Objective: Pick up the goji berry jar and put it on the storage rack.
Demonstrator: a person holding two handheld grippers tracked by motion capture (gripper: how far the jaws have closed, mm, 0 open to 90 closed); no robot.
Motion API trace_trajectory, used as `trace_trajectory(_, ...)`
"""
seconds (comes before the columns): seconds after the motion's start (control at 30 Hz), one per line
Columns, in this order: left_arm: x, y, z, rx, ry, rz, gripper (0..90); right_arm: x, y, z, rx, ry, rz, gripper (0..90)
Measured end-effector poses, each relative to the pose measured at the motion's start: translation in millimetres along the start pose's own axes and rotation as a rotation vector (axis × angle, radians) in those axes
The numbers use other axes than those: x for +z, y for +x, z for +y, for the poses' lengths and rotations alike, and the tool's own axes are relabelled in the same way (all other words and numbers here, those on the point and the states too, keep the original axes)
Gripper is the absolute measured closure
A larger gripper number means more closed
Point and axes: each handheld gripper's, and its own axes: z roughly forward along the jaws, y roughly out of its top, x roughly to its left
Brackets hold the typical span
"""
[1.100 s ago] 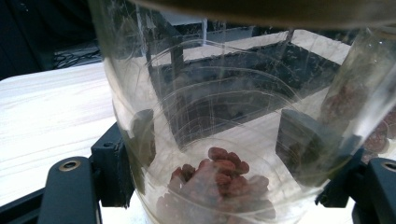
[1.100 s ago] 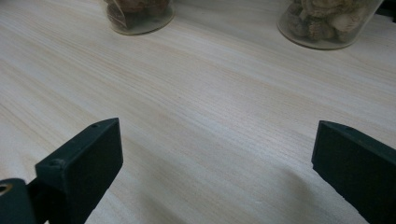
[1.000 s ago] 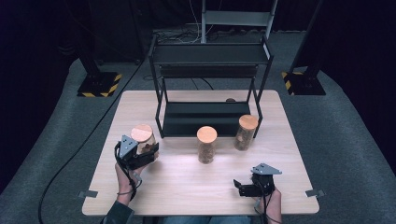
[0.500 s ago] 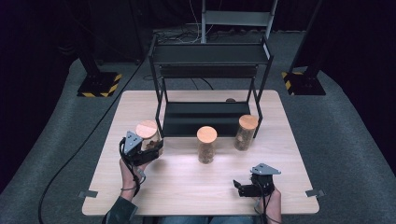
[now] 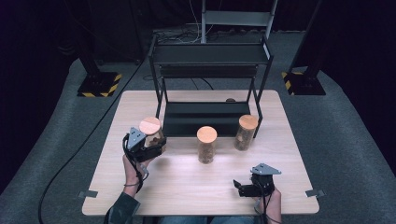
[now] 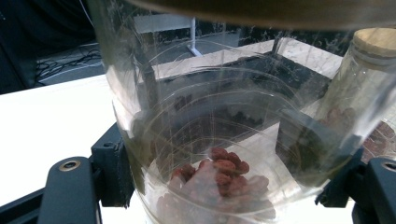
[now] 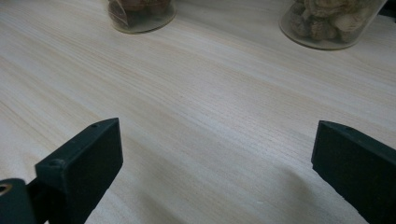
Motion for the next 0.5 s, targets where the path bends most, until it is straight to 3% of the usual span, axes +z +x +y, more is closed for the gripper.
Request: trace_trajectory(0.5, 13.0, -2.9, 8.4, -0.003, 0.001, -0.018, 24.3, -0.4, 0.0, -0.2, -0.002, -0.005, 0.001, 1.1)
